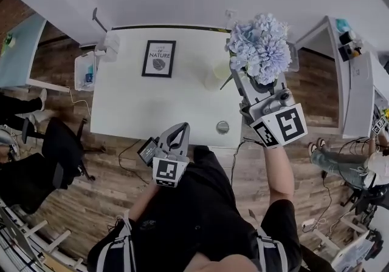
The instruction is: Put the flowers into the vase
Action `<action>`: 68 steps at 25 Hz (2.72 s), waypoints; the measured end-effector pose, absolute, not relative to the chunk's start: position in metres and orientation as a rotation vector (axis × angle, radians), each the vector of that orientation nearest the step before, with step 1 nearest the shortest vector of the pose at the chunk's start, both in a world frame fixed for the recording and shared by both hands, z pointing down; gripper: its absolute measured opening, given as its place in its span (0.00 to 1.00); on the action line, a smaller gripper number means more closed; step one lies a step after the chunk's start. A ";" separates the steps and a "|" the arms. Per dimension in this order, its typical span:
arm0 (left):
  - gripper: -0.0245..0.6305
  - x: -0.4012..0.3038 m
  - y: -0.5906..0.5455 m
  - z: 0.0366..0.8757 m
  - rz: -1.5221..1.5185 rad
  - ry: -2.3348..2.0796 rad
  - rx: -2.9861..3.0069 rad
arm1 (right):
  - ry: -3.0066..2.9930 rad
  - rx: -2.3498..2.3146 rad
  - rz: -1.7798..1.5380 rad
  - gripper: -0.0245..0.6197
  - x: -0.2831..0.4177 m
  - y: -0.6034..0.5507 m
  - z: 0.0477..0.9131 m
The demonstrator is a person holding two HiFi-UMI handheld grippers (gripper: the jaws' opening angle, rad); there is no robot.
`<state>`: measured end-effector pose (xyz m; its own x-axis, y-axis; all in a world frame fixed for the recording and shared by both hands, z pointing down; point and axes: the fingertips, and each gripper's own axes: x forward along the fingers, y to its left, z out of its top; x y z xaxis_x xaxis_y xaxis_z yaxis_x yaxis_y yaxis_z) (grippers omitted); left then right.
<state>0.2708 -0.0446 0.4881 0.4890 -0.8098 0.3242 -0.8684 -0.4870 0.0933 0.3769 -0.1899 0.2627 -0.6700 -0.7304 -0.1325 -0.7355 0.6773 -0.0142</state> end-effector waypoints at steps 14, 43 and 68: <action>0.05 0.247 -0.043 0.494 0.371 -1.476 2.441 | 2.709 -1.387 0.105 0.31 0.385 -0.256 0.327; 0.05 0.244 -0.052 0.510 0.435 -1.458 2.424 | 2.853 -1.498 0.102 0.36 0.364 -0.253 0.465; 0.05 0.245 -0.054 0.511 0.451 -1.430 2.432 | 2.922 -1.542 0.079 0.56 0.365 -0.249 0.502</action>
<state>0.2450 -0.0537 0.5113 0.4603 -0.7904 0.4041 -0.8792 -0.4689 0.0843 0.3646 -0.2492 0.5018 -0.5544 -0.8234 0.1212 -0.8156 0.5665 0.1179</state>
